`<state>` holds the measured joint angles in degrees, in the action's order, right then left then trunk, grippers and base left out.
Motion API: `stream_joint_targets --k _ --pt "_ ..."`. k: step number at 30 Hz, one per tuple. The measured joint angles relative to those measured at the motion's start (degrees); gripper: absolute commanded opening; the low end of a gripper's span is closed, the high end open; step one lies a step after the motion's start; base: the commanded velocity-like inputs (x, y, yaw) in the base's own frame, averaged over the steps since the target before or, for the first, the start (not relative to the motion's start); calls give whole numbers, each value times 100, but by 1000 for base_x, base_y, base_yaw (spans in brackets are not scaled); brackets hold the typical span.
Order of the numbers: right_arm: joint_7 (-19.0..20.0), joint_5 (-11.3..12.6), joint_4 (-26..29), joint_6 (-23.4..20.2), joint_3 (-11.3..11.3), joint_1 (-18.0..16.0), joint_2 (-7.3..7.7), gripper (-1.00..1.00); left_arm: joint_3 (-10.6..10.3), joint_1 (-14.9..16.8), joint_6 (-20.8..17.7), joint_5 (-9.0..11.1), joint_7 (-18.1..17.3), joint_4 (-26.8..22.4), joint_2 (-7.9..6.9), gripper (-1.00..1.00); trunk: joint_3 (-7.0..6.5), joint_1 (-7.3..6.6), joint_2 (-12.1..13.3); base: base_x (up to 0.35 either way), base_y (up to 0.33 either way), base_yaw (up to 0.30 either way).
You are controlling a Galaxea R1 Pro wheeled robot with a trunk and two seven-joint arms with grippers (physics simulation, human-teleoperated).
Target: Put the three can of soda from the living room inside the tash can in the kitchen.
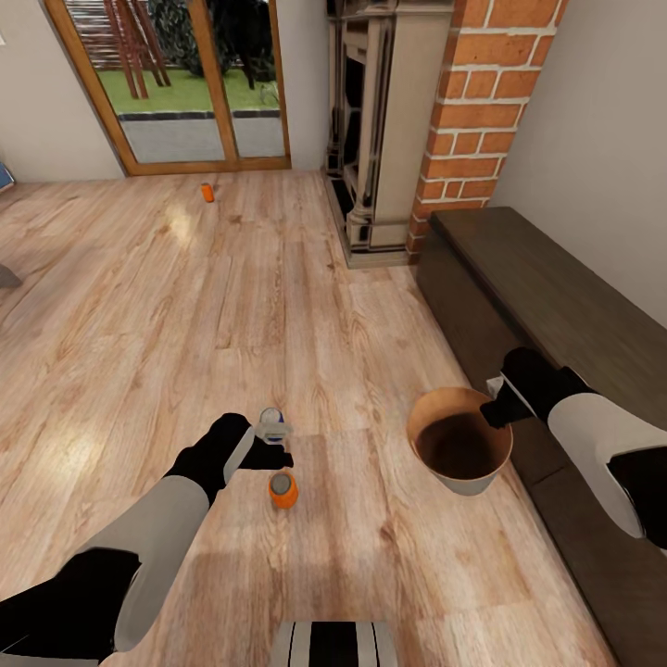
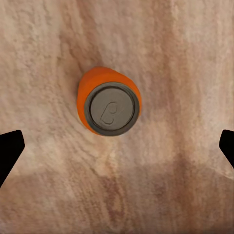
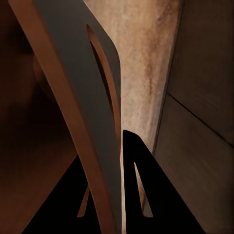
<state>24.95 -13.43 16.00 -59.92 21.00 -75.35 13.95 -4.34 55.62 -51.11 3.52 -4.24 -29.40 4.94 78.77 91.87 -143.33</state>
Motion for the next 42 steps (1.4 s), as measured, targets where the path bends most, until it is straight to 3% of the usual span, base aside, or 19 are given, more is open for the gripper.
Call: stream_joint_targets --k 6,13,14,17,18,22,23,26,27,31,32,36,42 --pt "4 -50 64 -1 -26 71 -32 -100 0 -64 63 0 -6 -5 -1 100 0 0 0 0 0 0" --pt "19 44 286 -2 104 321 -94 -100 3 -290 190 7 -7 -18 -10 100 0 0 0 0 0 0" --pt "-8 235 312 58 181 327 -97 -100 3 -488 191 4 -7 -14 -11 100 1 1 0 0 0 0" --pt "42 1141 385 -7 64 330 -107 -100 1 -517 197 8 -4 -6 -10 100 0 0 0 0 0 0" --pt "45 1194 392 -7 40 327 -107 -100 1 -519 199 8 -2 -3 -10 100 -1 0 0 0 0 0" --pt "-12 433 384 57 168 330 -102 -100 3 -524 196 8 1 -4 -11 100 0 0 0 0 0 0" --pt "-11 438 383 57 170 330 -103 -100 3 -524 196 8 1 -5 -11 100 0 0 0 0 0 0" --pt "28 928 387 -7 97 331 -112 -100 2 -523 199 9 2 2 -6 100 0 0 0 0 0 0" --pt "30 988 390 -7 83 330 -114 -100 0 -524 201 9 2 3 -4 100 0 0 0 0 0 0" --pt "-9 594 385 32 151 331 -110 -100 -3 -525 202 8 2 3 -3 100 0 0 0 0 0 0" --pt "-8 575 385 35 155 331 -110 -100 -4 -526 203 8 2 3 -2 100 0 0 0 0 0 0" --pt "23 874 388 -7 107 330 -113 -100 -5 -525 206 8 2 4 -2 100 0 0 0 0 0 0" --pt "0 671 386 19 140 331 -114 -100 -5 -526 204 8 2 4 -2 100 0 0 0 0 0 0"
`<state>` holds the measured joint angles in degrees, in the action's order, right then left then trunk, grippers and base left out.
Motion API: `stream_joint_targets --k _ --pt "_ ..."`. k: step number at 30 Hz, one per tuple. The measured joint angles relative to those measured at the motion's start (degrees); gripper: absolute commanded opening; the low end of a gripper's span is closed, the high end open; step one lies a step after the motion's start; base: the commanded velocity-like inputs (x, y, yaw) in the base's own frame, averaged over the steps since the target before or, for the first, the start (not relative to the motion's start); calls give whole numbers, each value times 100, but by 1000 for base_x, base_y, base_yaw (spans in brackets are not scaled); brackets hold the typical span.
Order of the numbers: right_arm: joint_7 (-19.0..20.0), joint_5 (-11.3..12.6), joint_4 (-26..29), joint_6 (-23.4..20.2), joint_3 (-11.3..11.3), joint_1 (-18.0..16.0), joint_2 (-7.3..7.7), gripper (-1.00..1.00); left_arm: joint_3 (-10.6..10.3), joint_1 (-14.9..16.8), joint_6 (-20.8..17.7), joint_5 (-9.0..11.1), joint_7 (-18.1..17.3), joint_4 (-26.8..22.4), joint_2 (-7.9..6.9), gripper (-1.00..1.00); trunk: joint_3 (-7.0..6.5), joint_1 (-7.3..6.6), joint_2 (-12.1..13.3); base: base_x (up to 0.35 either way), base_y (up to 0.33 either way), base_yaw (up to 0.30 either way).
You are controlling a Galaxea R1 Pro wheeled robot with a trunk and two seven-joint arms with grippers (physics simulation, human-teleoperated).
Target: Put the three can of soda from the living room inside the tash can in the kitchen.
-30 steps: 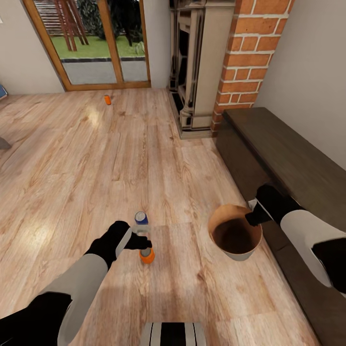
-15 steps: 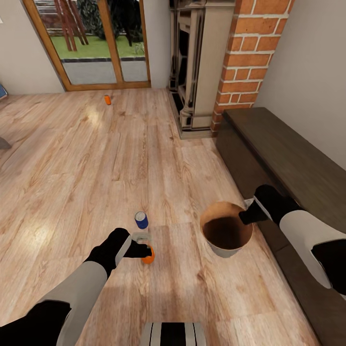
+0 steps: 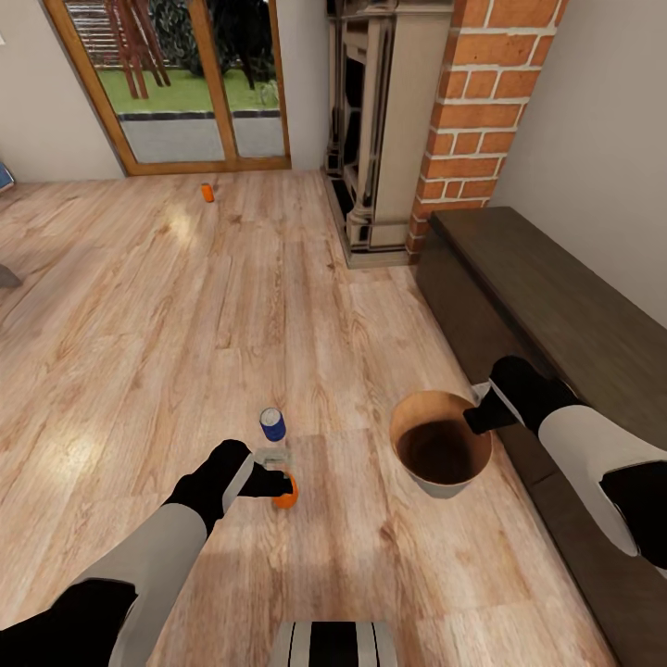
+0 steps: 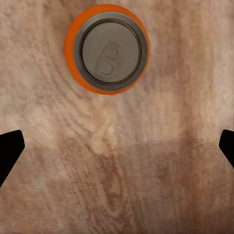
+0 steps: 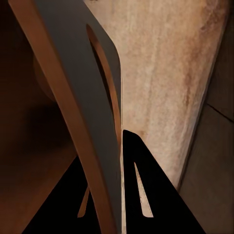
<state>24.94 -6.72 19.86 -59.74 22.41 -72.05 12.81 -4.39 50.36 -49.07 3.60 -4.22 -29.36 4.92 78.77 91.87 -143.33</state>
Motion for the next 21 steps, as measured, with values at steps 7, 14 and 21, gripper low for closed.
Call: stream_joint_targets --k 7,14,21 --pt "1 39 1 -6 -7 -4 0 -100 0 0 2 0 0 0 0 100 0 0 0 0 0 0" --pt "9 103 -1 -17 -16 -23 2 -100 0 0 3 5 0 -6 0 100 0 0 0 0 0 0" --pt "9 96 -2 -16 -10 -31 -2 -100 0 0 2 16 0 -15 -2 100 0 0 0 0 0 0"
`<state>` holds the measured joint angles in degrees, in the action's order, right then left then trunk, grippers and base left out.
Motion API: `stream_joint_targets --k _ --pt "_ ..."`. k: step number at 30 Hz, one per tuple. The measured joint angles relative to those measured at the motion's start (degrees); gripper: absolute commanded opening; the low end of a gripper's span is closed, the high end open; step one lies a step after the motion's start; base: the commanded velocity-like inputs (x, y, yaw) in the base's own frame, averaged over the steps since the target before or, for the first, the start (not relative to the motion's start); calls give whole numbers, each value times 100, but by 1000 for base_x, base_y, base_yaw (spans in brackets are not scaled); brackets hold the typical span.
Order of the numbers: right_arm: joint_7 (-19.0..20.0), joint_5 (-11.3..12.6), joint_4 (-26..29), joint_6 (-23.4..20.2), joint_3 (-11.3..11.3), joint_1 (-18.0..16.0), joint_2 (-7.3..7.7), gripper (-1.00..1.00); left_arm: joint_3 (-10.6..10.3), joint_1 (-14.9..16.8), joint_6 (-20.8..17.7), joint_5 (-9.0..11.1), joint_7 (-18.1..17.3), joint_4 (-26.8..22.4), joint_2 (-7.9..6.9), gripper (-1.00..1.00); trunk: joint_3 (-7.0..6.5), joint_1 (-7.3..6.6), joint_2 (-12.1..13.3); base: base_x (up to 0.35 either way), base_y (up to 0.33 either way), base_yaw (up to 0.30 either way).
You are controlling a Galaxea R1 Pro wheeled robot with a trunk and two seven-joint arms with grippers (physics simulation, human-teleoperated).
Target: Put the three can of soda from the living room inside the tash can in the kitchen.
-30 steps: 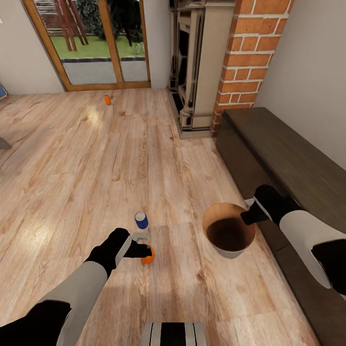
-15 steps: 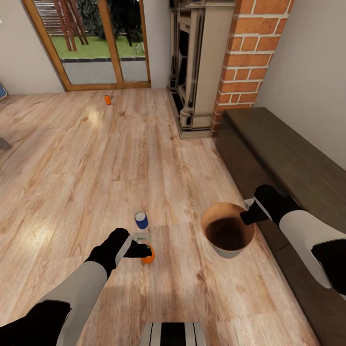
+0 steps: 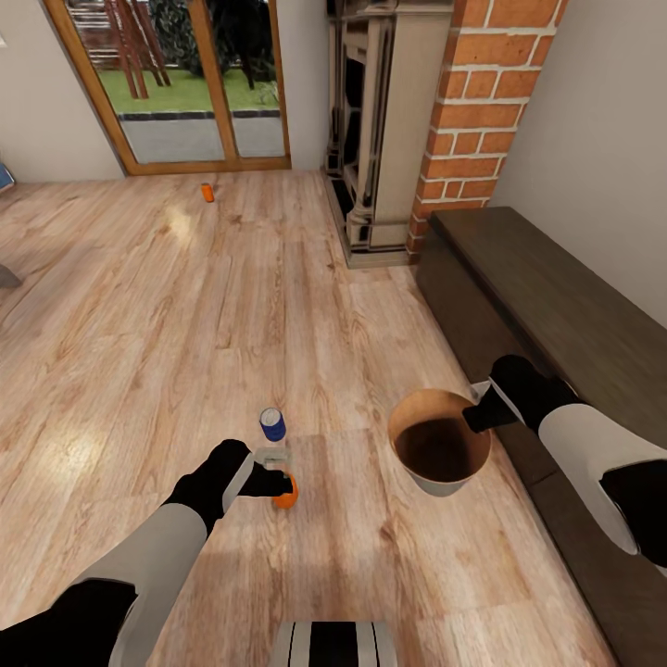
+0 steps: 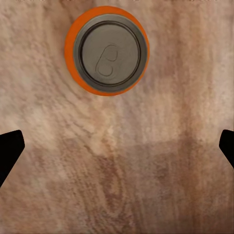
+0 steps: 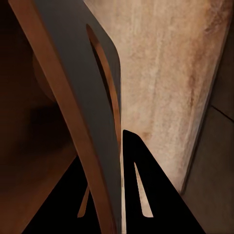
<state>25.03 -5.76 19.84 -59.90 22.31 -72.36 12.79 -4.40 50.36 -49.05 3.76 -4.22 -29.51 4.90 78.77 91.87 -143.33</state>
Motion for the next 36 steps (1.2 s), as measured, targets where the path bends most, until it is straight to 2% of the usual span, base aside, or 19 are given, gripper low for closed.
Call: stream_joint_targets --k 7,23,27,32,34,36 --pt "-4 -42 1 5 6 -5 6 -100 -4 0 -5 -7 0 11 5 100 -155 -19 9 0 0 0" --pt "-4 -47 -4 5 8 -9 7 -100 -2 0 -8 -13 0 12 2 100 -443 -365 640 0 0 0" --pt "-3 -42 -12 5 -1 -36 -1 -100 -1 0 -8 -5 0 -6 -4 100 -443 -365 641 0 0 0" --pt "4 -17 -218 0 -5 -312 -11 -100 0 0 -7 -4 0 -18 -6 100 -444 -365 641 0 0 0" --pt "4 -1 -567 -3 4 -607 -8 -100 0 0 -5 -3 -1 -19 -7 100 -444 -365 641 0 0 0" --pt "-4 -93 -865 18 0 -886 -6 -100 0 -2 -3 -3 -1 -15 -6 100 -444 -365 641 0 0 0"
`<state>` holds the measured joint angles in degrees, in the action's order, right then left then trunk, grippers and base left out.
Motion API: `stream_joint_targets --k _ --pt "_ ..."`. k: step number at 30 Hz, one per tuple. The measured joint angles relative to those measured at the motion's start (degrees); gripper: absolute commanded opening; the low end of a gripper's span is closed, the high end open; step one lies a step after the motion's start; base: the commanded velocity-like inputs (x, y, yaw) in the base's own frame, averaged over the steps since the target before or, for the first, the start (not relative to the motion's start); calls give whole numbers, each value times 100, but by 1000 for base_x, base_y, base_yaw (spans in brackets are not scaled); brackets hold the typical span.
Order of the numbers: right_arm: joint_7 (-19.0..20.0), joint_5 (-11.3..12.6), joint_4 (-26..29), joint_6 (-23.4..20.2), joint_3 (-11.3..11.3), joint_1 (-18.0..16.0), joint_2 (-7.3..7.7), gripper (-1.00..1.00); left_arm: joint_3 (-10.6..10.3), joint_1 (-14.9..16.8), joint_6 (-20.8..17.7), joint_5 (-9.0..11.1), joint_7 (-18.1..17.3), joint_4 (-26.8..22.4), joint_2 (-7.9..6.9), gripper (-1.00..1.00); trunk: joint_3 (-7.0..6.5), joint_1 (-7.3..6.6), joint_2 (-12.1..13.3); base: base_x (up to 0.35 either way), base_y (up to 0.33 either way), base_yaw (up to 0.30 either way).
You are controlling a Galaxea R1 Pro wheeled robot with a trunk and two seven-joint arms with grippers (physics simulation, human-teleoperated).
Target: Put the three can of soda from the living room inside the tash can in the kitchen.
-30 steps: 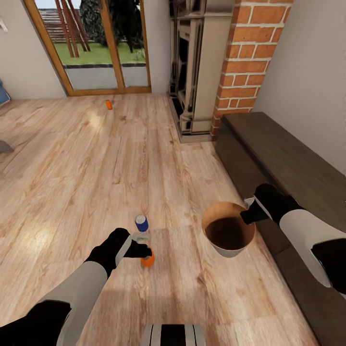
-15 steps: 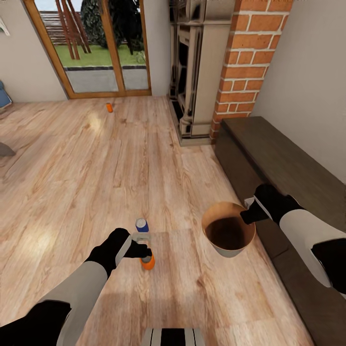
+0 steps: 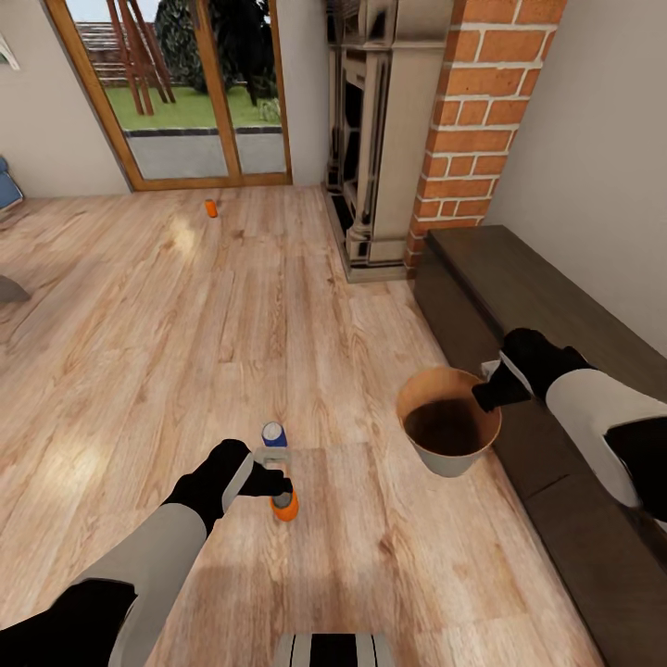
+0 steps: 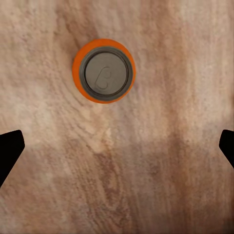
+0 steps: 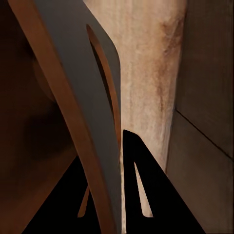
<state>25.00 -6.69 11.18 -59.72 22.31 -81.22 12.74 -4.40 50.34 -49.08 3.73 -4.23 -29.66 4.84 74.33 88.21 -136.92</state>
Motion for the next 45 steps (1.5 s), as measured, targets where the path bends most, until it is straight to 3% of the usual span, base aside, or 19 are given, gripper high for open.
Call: stream_joint_targets --k 4,17,21,23,25,29,34,37,40,45 --pt "2 32 -358 -13 43 -286 0 -100 0 1 2 3 1 3 4 100 1 1 0 0 0 0" --pt "5 40 -734 -11 39 -859 -57 -100 0 0 3 3 -2 3 0 100 1 1 0 77 0 0" --pt "7 35 -904 -7 44 -1112 -167 -100 0 1 3 5 0 8 0 100 0 0 0 294 0 0" --pt "-3 18 -1140 -9 112 -1360 -328 -100 0 2 1 5 -1 11 0 100 1 0 0 317 0 0" --pt "6 59 -1249 -13 45 -1493 -439 -100 0 2 1 5 -5 14 0 100 1 0 0 213 0 0" --pt "22 168 -1307 -27 -72 -1563 -529 -100 0 2 -1 1 -1 11 0 100 1 1 0 85 0 0" --pt "-13 -30 -1330 1 169 -1584 -549 -100 2 2 -3 -3 0 12 0 100 1 1 0 17 0 0" --pt "0 34 -1330 -11 100 -1586 -556 -100 6 2 -4 -5 1 13 -5 100 1 1 0 4 0 0" --pt "16 122 -1328 -28 1 -1586 -560 -100 14 2 -5 -14 2 22 -9 100 55 67 -118 2 0 0" --pt "-9 1 -1333 -6 149 -1586 -560 -100 17 2 -12 -31 48 34 -17 100 145 177 -319 0 0 0"
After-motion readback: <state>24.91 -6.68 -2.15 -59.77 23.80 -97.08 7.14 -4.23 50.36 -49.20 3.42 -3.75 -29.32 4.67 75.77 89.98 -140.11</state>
